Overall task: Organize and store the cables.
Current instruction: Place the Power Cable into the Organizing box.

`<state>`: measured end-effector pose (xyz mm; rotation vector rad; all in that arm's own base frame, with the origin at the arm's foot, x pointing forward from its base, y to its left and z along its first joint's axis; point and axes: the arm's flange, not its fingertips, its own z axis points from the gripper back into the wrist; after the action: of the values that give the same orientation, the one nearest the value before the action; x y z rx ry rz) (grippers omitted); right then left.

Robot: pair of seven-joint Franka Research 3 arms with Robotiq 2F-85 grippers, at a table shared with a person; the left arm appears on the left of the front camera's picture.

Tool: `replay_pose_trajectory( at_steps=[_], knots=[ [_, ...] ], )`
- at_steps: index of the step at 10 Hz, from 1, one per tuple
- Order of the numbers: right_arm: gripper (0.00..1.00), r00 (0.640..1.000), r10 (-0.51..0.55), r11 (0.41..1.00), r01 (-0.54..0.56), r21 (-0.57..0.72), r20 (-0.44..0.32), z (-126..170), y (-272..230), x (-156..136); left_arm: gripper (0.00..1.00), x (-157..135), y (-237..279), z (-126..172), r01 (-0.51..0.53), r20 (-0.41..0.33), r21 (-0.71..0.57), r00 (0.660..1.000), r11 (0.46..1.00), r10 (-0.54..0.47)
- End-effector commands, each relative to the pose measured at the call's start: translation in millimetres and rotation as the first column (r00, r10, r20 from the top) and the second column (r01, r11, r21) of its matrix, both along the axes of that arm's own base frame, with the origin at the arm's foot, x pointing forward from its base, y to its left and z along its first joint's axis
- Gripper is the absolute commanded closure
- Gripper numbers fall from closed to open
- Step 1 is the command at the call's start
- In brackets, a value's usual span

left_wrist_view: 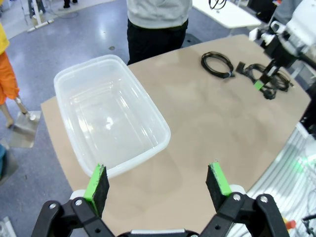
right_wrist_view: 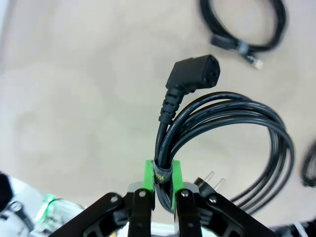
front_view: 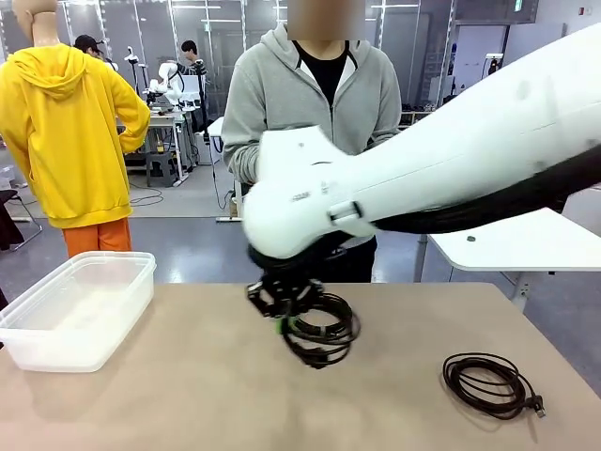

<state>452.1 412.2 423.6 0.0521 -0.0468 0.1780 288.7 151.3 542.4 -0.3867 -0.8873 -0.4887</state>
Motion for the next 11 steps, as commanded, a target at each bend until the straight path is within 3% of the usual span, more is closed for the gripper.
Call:
replay_pose_trajectory(
  at_steps=[1, 7, 8, 11],
  knots=[
    [0.84, 1.0, 0.009, 1.0, -0.009, 0.0, -0.017, -18.0, 46.0, 16.7, 0.0, -1.2, 0.6, 0.7, 0.012, 0.009, -0.002, 1.0, 1.0, -0.012],
    [0.84, 0.997, 0.016, 0.998, -0.011, 0.059, -0.077, -81.4, 88.3, 9.7, 0.0, -1.2, 0.6, 0.7, 0.012, 0.009, -0.002, 1.0, 1.0, -0.012],
    [0.69, 0.998, 0.0, 0.997, 0.004, 0.071, -0.062, -80.1, 85.9, 8.8, 0.0, -1.2, 0.6, 0.7, 0.012, 0.009, -0.002, 1.0, 1.0, -0.012],
    [0.03, 0.998, -0.014, 0.991, 0.022, 0.134, -0.059, -72.5, 77.2, 5.3, 0.0, -1.2, 0.6, 0.7, 0.012, 0.009, -0.002, 1.0, 1.0, -0.012]
  ],
)
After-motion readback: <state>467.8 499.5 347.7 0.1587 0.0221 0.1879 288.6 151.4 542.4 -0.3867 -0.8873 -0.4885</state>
